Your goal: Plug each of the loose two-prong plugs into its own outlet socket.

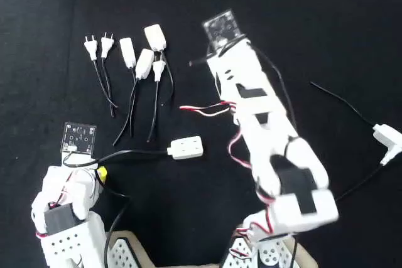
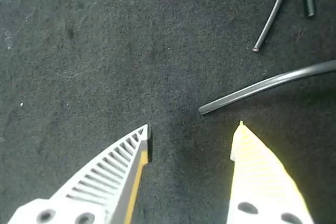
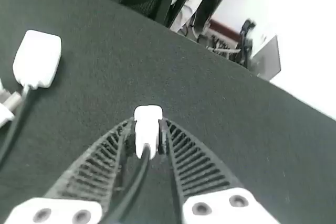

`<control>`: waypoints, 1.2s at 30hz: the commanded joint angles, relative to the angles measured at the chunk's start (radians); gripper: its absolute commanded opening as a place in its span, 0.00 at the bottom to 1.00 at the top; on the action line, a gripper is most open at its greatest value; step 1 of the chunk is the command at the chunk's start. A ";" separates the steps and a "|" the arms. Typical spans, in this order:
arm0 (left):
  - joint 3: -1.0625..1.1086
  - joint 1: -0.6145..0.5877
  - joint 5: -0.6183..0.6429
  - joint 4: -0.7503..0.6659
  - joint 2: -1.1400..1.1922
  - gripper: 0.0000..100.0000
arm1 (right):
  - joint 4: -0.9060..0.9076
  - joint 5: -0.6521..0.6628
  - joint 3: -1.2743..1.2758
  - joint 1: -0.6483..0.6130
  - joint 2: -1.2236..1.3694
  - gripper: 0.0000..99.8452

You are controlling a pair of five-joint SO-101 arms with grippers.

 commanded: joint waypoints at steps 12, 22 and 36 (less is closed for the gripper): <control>-0.004 0.015 -0.006 0.000 -0.003 0.26 | -0.735 0.129 0.791 -0.106 -0.282 0.01; -0.004 0.016 -0.006 0.003 -0.003 0.26 | 0.157 -0.107 0.901 -0.153 -1.049 0.01; -0.005 0.016 -0.006 0.008 -0.003 0.26 | 0.439 -0.222 0.997 -0.135 -1.369 0.01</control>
